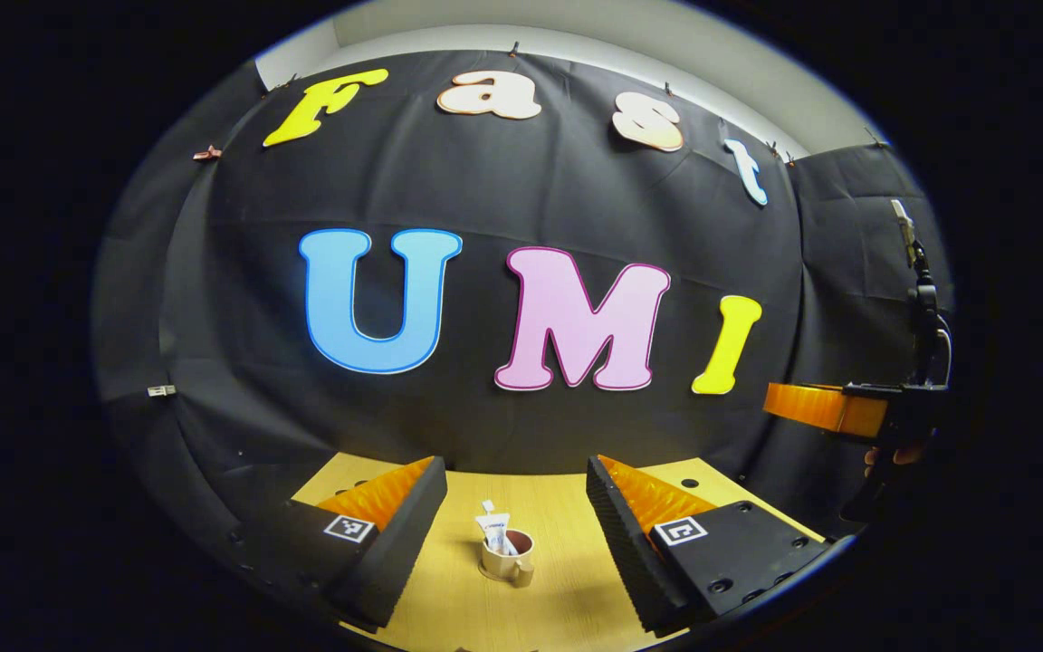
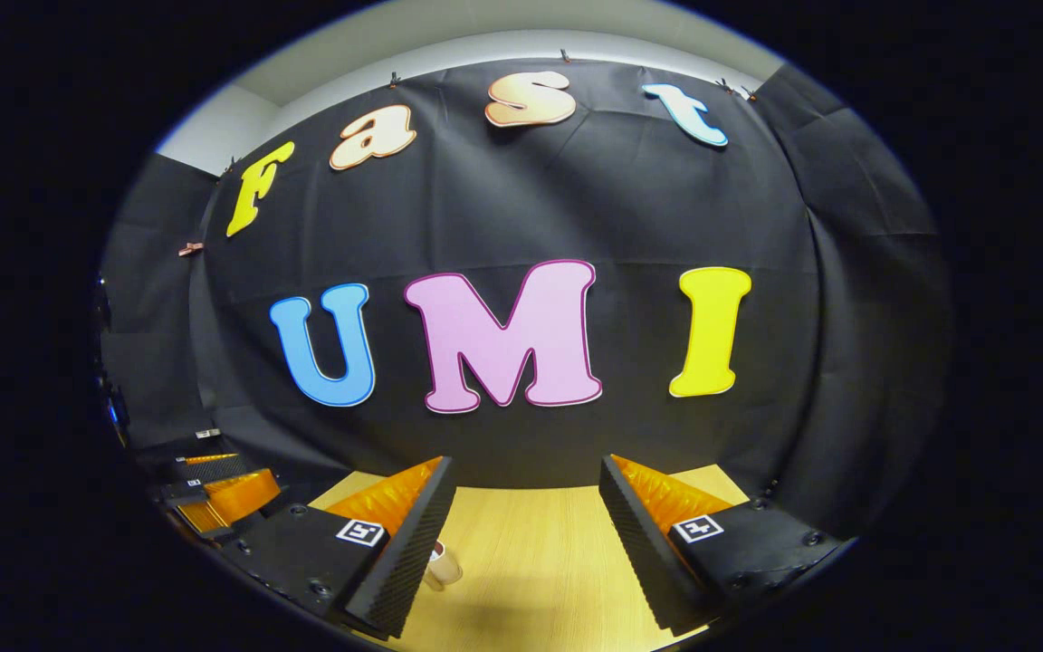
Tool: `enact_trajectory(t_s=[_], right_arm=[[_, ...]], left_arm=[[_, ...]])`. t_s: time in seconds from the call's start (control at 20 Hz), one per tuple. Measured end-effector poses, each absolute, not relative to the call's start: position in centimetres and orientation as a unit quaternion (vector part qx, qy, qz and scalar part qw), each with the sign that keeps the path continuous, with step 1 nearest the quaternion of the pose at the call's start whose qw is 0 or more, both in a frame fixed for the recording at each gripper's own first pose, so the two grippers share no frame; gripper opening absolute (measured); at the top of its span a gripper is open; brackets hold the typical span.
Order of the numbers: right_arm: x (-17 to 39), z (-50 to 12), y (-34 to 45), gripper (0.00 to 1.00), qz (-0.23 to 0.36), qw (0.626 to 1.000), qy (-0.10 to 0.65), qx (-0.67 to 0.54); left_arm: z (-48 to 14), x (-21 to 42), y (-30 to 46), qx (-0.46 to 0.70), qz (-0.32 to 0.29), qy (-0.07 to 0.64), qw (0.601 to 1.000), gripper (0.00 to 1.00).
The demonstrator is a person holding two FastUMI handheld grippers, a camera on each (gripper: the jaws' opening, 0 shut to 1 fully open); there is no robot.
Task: Put the toothbrush and toothpaste on the desktop into the cup, then pick up the cup and place it on the coaster on the desktop.
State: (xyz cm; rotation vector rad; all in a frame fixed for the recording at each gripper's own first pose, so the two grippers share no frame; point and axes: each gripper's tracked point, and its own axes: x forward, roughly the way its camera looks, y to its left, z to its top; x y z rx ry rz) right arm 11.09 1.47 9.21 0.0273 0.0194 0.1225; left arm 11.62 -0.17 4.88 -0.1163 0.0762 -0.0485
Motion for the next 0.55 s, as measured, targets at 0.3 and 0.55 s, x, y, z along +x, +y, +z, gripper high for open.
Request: enact_trajectory(t_s=[0.3, 0.55], right_arm=[[11.33, 9.27, 0.71, 0.98, 0.064, 0.998, 0.008, 0.014], [11.4, 8.72, 0.37, 0.98, 0.069, 0.997, 0.016, 0.009]], left_arm=[[5.29, 11.9, -0.39, -0.066, -0.015, 0.035, 0.997, 0.96], [5.06, 12.44, -0.92, -0.074, -0.014, 0.037, 0.997, 0.96]])
